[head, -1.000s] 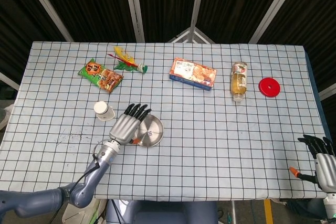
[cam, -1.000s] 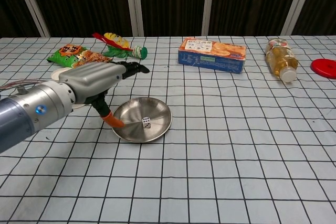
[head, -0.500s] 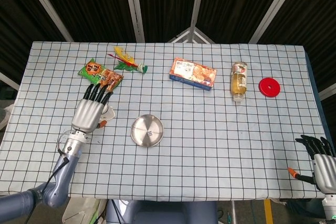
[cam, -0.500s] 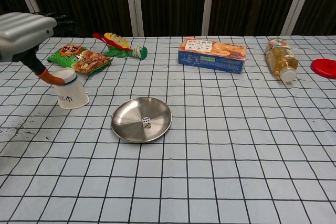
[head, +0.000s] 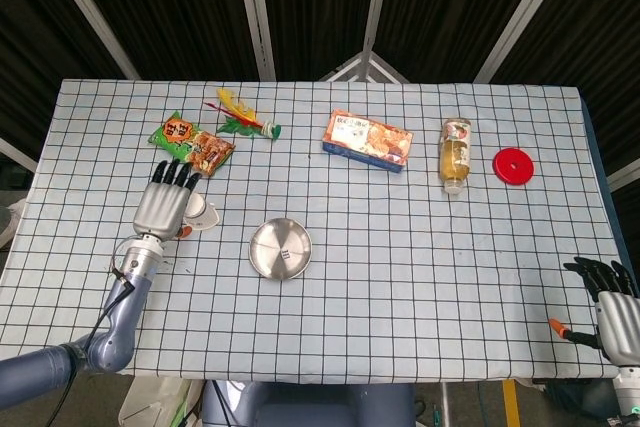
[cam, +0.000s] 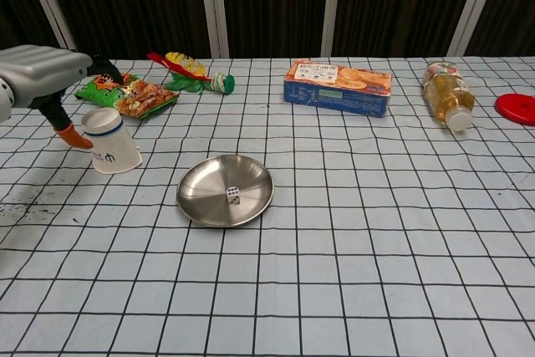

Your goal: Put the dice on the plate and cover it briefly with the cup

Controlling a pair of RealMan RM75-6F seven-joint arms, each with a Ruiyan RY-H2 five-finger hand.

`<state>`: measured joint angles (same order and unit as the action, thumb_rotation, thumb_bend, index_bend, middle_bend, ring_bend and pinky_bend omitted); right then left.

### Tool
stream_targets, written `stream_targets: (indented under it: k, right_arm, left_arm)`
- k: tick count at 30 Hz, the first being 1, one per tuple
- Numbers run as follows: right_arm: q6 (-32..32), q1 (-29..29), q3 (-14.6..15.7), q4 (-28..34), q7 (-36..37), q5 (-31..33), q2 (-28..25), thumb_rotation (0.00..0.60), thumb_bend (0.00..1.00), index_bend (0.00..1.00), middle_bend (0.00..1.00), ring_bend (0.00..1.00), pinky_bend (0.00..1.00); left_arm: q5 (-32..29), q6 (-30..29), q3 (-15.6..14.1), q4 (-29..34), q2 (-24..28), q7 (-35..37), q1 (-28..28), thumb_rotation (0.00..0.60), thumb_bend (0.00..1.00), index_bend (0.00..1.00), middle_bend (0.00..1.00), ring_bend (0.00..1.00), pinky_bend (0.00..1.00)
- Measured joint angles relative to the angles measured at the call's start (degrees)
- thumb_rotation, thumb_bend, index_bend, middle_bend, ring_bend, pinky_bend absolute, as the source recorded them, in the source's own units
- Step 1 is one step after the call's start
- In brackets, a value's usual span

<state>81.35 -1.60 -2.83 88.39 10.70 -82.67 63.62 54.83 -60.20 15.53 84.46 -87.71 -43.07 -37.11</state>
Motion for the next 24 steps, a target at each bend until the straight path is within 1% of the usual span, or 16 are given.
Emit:
stream_targets:
  k: [4,15,24]
  right_arm:
    - [-0.2,-0.1,0.1,0.0,-0.4,-0.1,0.2,0.6,0.1,0.25,0.19,0.13,0.0]
    - [-0.6,0.0,0.5,-0.1,-0.6,0.1,-0.1,0.6,0.1,0.25,0.19,0.13,0.0]
    - [-1.3,-0.3,0.4,-0.8,-1.1,0.5,0.8,0.6,0.1,0.25,0.19,0.13,0.0]
  left_arm:
    - [-0.3,-0.4,-0.1,-0.5,-0.4,0.3,-0.3,0.6,0.21,0.19,0.16,0.02,0.0]
    - [-1.5,-0.5,-1.2,-2.9,-1.1,1.0,-0.7,0.6,0.21,0.24,0.22,0.06,0.0]
    - [-1.6,0.2,-1.9,-5.2,-2.0,3.2,-1.1,0.6,0.28,0.28,0.31,0.15,0.06]
